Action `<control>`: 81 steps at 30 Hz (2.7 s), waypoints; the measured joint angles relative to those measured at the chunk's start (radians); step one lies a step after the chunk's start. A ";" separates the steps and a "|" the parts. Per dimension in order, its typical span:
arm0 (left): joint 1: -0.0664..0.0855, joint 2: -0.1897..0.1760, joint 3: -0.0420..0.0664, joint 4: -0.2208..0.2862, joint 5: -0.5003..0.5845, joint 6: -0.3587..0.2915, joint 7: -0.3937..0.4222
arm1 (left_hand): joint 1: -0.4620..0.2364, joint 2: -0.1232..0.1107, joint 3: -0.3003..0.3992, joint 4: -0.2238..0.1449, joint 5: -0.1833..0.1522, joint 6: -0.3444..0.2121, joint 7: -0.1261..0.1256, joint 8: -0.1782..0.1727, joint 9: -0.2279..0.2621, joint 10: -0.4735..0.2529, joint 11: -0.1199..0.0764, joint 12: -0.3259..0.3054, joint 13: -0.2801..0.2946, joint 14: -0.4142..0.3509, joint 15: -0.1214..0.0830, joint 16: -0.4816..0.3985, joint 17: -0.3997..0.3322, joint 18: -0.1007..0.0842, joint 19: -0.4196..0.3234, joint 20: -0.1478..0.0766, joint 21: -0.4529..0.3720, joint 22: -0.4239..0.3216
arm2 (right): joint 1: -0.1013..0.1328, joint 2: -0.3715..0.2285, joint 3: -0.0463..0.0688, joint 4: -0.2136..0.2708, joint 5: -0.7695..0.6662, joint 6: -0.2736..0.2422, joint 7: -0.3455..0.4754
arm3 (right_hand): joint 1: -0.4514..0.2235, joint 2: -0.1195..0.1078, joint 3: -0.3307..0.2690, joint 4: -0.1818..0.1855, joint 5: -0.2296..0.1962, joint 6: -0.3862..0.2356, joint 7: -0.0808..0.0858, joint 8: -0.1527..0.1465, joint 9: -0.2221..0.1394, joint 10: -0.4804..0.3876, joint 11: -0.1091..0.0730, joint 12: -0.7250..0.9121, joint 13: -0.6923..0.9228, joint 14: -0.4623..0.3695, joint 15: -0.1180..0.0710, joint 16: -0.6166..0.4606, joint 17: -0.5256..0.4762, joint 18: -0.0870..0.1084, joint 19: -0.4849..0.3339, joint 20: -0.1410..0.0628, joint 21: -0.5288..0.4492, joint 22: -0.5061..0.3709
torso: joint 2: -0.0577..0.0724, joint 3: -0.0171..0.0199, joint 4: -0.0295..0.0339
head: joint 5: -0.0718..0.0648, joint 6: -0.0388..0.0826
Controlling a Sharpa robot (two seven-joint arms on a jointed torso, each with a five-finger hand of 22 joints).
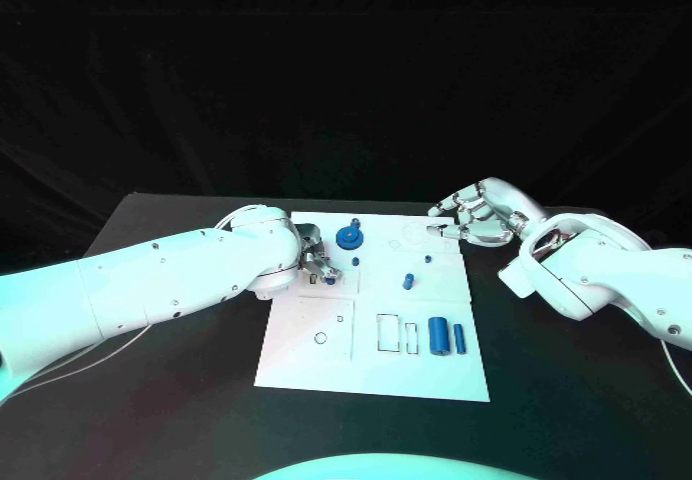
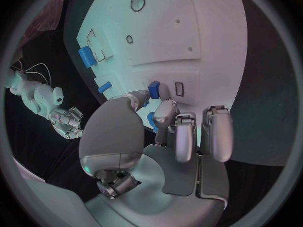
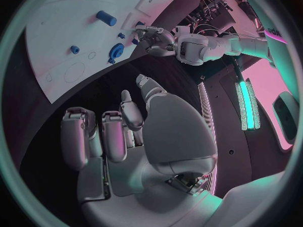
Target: Assemble the parts on the task board
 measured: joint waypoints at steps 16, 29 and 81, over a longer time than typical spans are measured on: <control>0.000 -0.005 0.000 -0.003 0.006 -0.001 0.000 | -0.033 0.033 -0.157 0.000 0.000 0.002 0.005 -0.017 -0.004 0.000 0.000 0.005 0.002 0.000 0.000 0.000 0.000 0.000 0.000 0.000 0.000 0.000 | 0.000 0.000 0.000 0.000 0.000 0.001 0.000 | -0.004 -0.004 -0.006 0.006 0.000 0.000 0.000 0.000 0.000 -0.003 -0.003 -0.004 -0.005 0.000 0.000 -0.010 0.000 0.000 -0.004 -0.004 -0.008 0.000 | 0.000 0.0006 0.0002 | -0.001 0.001; 0.001 -0.031 0.023 0.023 0.036 -0.016 -0.001 | -0.059 0.050 -0.247 0.002 0.000 0.005 0.009 -0.017 -0.004 0.000 0.000 0.012 0.005 0.000 0.000 0.000 0.000 0.000 0.000 0.000 0.000 0.000 | -0.001 0.004 0.000 -0.008 -0.001 0.001 -0.001 | -0.004 -0.004 -0.011 0.011 0.000 0.000 0.000 0.004 0.001 -0.003 -0.003 -0.004 -0.007 0.000 0.000 -0.010 0.001 0.000 -0.004 -0.004 -0.013 0.000 | -0.001 -0.0001 0.0007 | 0.001 0.006; 0.082 0.079 0.031 -0.288 0.039 0.049 0.011 | -0.013 0.062 -0.346 0.002 0.000 -0.020 0.037 -0.101 -0.074 -0.059 0.030 -0.046 -0.062 0.000 0.015 0.000 0.000 0.000 -0.038 0.013 -0.040 -0.001 | -0.006 0.014 0.000 -0.012 0.000 0.003 -0.001 | -0.008 0.000 -0.011 0.011 0.012 0.000 0.000 0.004 0.001 -0.003 -0.003 -0.008 -0.007 0.000 0.000 -0.013 0.000 0.000 -0.007 -0.007 -0.013 0.000 | 0.001 -0.0007 -0.0012 | 0.011 0.014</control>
